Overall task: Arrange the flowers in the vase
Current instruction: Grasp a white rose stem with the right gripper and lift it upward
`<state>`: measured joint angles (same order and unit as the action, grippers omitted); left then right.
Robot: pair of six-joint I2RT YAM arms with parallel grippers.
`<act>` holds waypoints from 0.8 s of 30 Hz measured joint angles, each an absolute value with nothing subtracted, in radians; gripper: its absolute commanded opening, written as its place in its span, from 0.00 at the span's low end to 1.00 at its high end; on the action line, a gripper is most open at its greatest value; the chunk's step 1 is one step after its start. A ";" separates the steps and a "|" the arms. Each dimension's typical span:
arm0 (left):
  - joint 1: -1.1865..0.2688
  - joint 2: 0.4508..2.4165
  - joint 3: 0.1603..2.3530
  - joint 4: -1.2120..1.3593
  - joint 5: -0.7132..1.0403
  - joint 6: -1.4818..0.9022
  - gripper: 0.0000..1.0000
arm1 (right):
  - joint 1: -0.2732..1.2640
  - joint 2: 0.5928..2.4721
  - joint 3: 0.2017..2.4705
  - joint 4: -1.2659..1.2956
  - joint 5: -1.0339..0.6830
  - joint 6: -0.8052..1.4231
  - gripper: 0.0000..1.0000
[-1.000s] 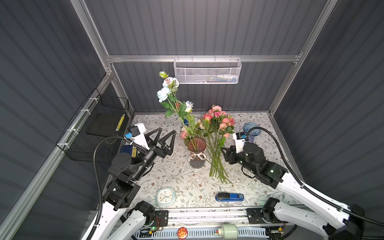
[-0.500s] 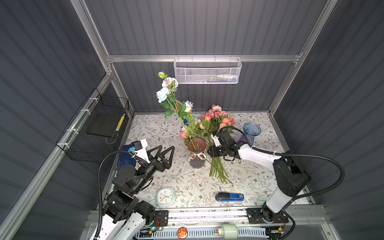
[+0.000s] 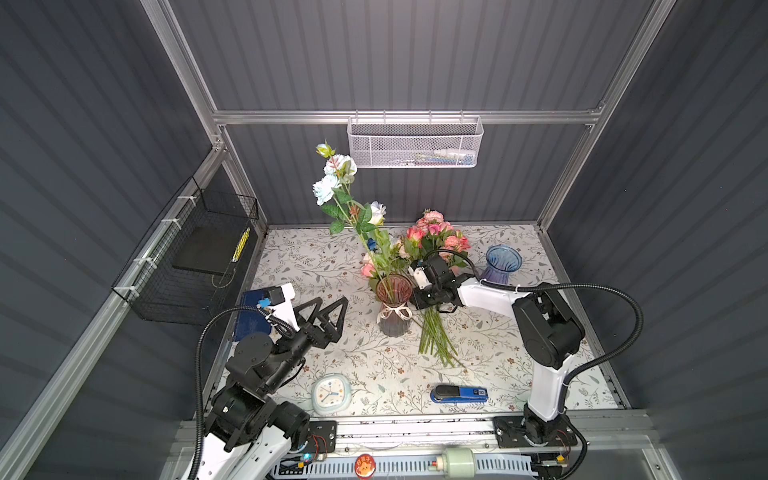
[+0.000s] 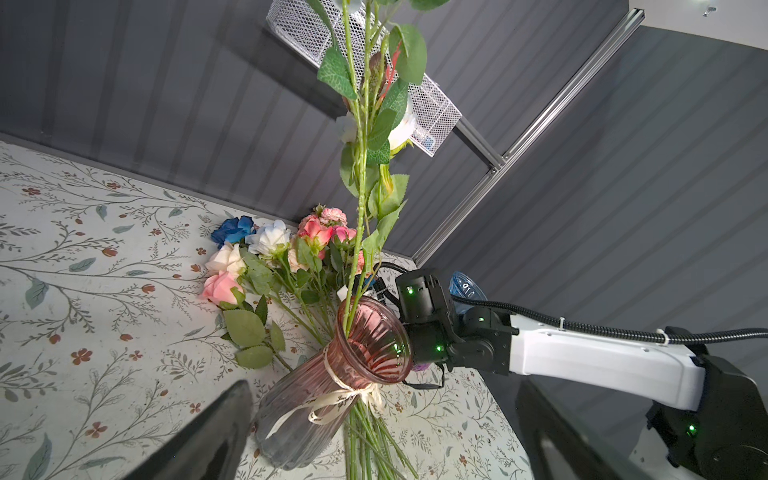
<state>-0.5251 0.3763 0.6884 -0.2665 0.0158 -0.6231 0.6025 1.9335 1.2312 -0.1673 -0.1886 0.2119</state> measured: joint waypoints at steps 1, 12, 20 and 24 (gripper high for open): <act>-0.525 0.378 0.688 -0.269 0.014 -0.623 1.00 | 0.603 1.935 1.231 -0.160 -0.194 0.210 0.11; -0.525 0.392 0.683 -0.270 0.007 -0.626 1.00 | 0.597 1.840 1.113 0.003 -0.201 0.152 0.00; -0.525 0.402 0.683 -0.269 0.006 -0.631 1.00 | 0.559 1.639 0.918 0.203 -0.126 0.149 0.00; -0.525 0.410 0.683 -0.268 0.006 -0.634 1.00 | 0.557 1.534 0.830 0.293 -0.083 0.147 0.00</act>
<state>-0.5251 0.4095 0.6830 -0.2676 0.0063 -0.6338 0.5568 1.5337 0.8299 0.2928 -0.0834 0.1474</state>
